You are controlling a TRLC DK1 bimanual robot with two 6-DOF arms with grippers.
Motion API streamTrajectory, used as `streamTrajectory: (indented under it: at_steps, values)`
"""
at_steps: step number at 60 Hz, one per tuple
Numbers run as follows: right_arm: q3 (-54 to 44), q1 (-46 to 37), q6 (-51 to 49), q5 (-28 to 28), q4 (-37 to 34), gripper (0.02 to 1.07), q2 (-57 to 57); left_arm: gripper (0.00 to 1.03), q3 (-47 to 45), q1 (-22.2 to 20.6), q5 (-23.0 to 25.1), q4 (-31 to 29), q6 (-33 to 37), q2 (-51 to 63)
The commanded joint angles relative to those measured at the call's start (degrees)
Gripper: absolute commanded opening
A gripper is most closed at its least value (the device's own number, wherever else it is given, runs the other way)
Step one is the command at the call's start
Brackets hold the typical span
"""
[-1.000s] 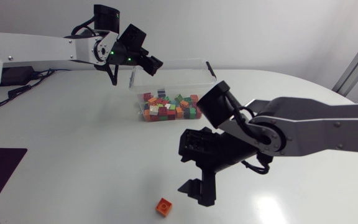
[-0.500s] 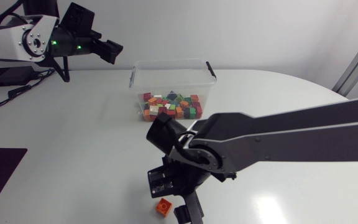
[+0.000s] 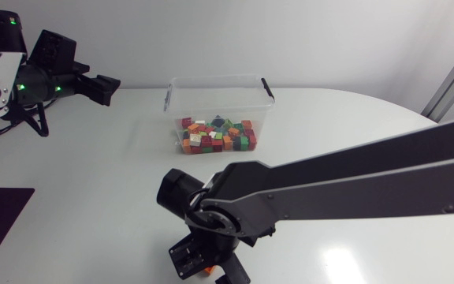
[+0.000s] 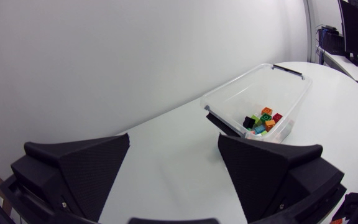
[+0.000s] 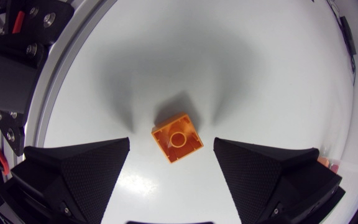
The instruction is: Place the duplo bricks in the container
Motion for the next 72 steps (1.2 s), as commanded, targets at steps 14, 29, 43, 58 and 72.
streamTrajectory:
  at_steps: [14,29,43,58,72]
  values:
    - [-1.12,2.12,-9.07,4.85,1.02,0.97,1.34,0.99,-8.40,3.89,2.39,2.10,0.95,-7.58]
    - [-0.07,2.03,-14.69,6.70,0.67,0.96,1.96,0.99,-11.56,6.00,4.94,1.92,2.00,-11.19]
    - [3.63,1.85,-18.03,6.34,-2.23,0.83,3.63,0.99,-17.10,7.41,4.94,3.24,1.65,-16.19]
    - [5.03,2.64,-18.83,5.82,-3.20,0.52,4.42,0.99,-21.93,8.90,4.85,3.68,1.39,-20.06]
    - [3.89,3.61,-17.86,5.03,-2.40,0.27,4.86,0.99,-24.31,8.99,4.85,3.68,1.30,-21.91]
